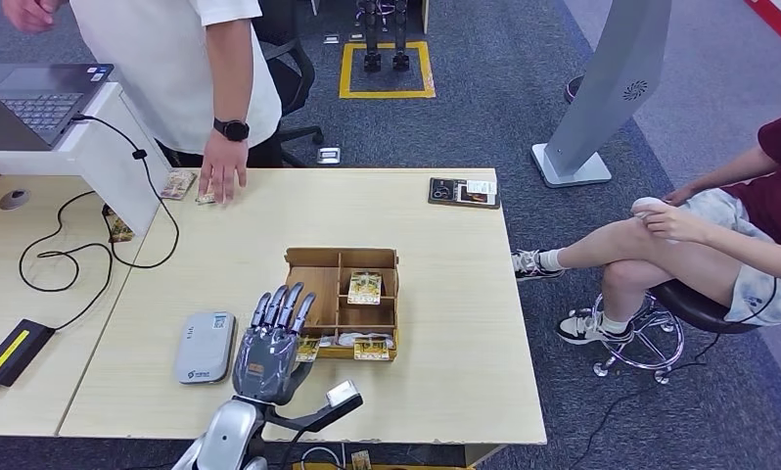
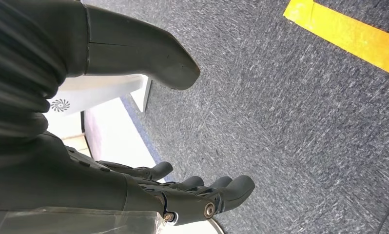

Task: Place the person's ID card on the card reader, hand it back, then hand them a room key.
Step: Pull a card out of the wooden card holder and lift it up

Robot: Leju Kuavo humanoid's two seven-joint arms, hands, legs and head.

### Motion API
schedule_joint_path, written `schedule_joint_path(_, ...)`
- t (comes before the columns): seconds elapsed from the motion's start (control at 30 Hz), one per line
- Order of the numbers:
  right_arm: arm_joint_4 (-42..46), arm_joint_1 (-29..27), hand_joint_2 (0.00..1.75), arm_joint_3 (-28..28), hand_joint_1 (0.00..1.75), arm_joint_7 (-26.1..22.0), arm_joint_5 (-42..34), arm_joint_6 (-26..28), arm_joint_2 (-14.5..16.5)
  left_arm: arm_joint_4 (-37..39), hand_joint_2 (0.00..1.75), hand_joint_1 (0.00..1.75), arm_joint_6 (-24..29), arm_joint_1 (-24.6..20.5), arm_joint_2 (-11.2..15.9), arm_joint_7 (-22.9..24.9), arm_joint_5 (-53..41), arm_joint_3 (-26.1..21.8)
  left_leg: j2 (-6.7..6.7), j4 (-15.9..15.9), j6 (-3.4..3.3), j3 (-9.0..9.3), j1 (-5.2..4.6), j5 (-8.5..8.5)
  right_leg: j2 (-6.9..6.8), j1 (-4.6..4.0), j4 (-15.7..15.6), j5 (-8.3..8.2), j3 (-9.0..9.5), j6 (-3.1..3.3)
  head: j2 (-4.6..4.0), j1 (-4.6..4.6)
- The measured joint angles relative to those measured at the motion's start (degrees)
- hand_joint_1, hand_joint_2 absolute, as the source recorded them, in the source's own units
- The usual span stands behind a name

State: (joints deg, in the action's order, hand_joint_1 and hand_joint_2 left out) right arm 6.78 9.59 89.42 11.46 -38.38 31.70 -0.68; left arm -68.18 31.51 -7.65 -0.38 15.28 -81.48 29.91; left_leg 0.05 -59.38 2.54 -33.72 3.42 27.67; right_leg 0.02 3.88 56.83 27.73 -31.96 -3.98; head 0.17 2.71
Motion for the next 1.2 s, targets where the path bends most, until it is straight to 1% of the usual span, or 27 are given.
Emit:
schedule_joint_path(0.3, 0.00, 0.00, 1.75, 0.00, 0.00, 0.04, -0.01, 0.03, 0.00, 0.67, 1.75, 0.00, 0.14, -0.20, 0.29, 0.70, -0.80, -1.02, 0.00, 0.00, 0.00, 0.00, 0.00, 0.00, 0.00, 0.00, 0.00, 0.00, 0.00, 0.00, 0.00, 0.00)
schedule_joint_path(0.43, 0.00, -0.01, 1.75, 0.00, 0.00, 0.04, -0.01, 0.09, 0.00, 0.67, 1.75, 1.75, 0.63, -0.16, 0.29, 0.81, -0.58, -1.77, 0.00, 0.00, 0.00, 0.00, 0.00, 0.00, 0.00, 0.00, 0.00, 0.00, 0.00, 0.00, 0.00, 0.01)
schedule_joint_path(0.7, 0.00, -0.03, 1.75, 0.00, 0.00, -0.14, -0.03, 0.29, 0.00, 0.59, 1.75, 1.75, 3.38, 0.41, 0.20, -2.80, 2.42, -3.02, 0.00, 0.00, 0.00, 0.00, 0.00, 0.00, 0.00, 0.00, 0.00, 0.00, 0.00, 0.00, 0.00, 0.00)
schedule_joint_path(1.03, 0.00, -0.03, 1.75, 0.00, 0.00, -0.14, -0.03, 0.34, 0.00, 0.54, 1.75, 1.75, 4.07, 0.50, -0.19, -3.49, 3.04, -3.55, 0.00, 0.00, 0.00, 0.00, 0.00, 0.00, 0.00, 0.00, 0.00, 0.00, 0.00, 0.00, 0.00, 0.00)
schedule_joint_path(1.2, -0.01, -0.03, 1.75, 0.00, 0.00, -0.23, -0.03, 0.40, 0.00, 0.55, 1.75, 1.75, 4.75, 0.54, -0.18, -4.99, 3.77, -3.60, 0.00, 0.00, 0.00, 0.00, 0.00, 0.00, 0.00, 0.00, 0.00, 0.00, 0.00, 0.00, 0.00, 0.00)
